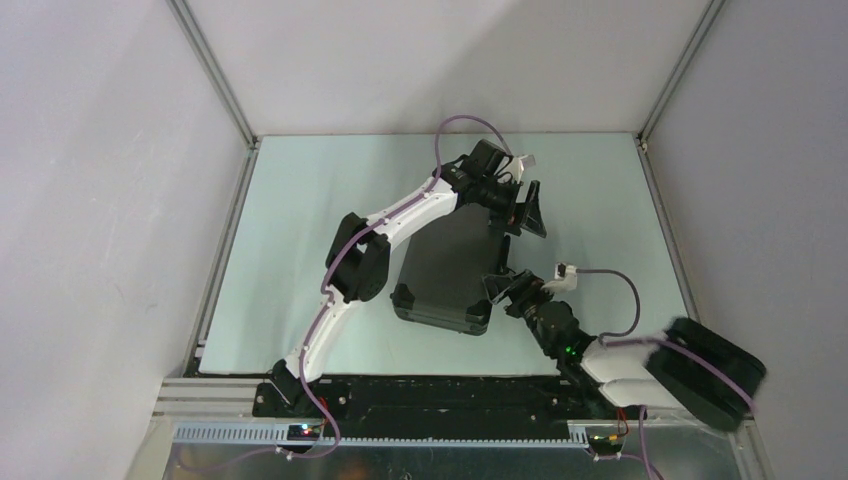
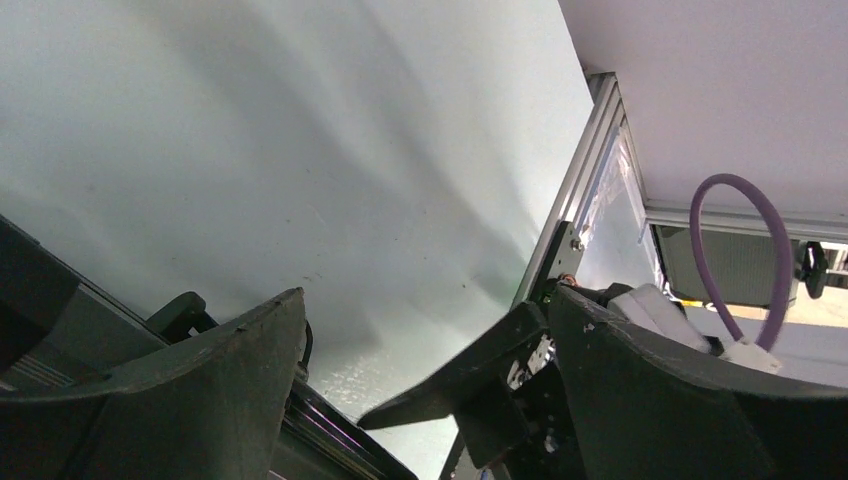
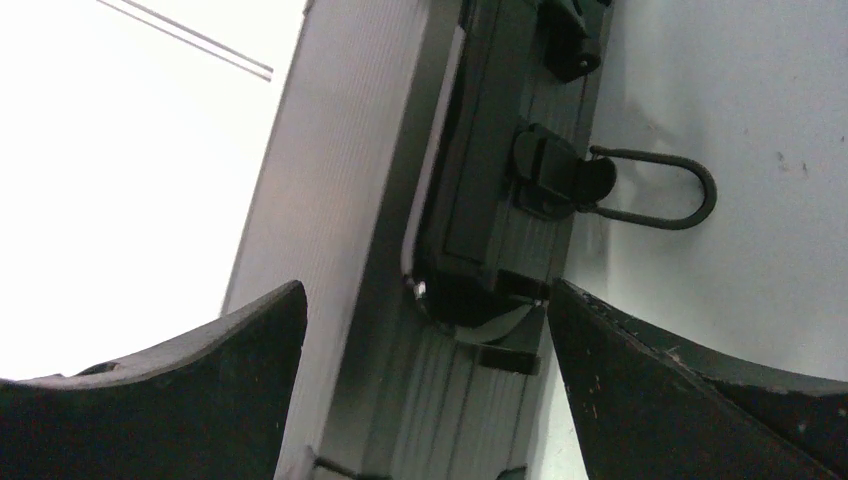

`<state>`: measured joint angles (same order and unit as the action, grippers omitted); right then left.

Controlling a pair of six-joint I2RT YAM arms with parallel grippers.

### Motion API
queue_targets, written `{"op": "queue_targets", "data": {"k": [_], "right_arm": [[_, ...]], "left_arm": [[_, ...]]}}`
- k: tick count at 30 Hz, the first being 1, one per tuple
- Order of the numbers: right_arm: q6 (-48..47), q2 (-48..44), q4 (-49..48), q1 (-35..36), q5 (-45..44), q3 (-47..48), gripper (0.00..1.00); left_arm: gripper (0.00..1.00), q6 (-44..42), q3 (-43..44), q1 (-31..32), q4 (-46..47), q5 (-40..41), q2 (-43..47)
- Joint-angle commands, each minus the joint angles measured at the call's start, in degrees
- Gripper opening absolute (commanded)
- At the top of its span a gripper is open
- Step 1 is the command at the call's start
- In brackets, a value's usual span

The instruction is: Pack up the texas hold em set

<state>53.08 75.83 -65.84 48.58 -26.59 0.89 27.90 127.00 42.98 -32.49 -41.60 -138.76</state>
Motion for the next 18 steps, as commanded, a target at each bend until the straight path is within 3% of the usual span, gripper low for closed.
{"op": "queue_targets", "data": {"k": [1,2,4,8,14,18], "right_arm": [[6.47,-20.45,25.37,1.91,-5.59,-6.72,0.93],[6.62,-24.02,36.54,2.07,-6.95,-4.59,0.93],[7.13,-33.78,48.81,2.40,-11.49,-2.75,0.94],[11.23,-48.57,65.21,-2.67,-10.41,-2.31,0.93],[15.31,-53.49,75.58,-14.30,-2.05,-0.41,0.86],[12.49,-44.67,72.33,-25.35,10.79,2.32,0.75]], "left_arm": [[0.98,-2.44,-0.26,-0.78,-7.01,4.75,-0.14],[0.98,-2.48,-0.22,-0.74,-7.00,4.75,-0.16],[0.98,-2.45,-0.15,-0.74,-7.03,4.74,-0.18],[0.98,-2.48,-0.20,-0.80,-7.03,4.74,-0.09],[0.98,-2.48,-0.36,-0.87,-7.12,4.73,-0.02],[0.98,-2.39,-0.24,-0.83,-7.11,4.80,-0.16]]}}
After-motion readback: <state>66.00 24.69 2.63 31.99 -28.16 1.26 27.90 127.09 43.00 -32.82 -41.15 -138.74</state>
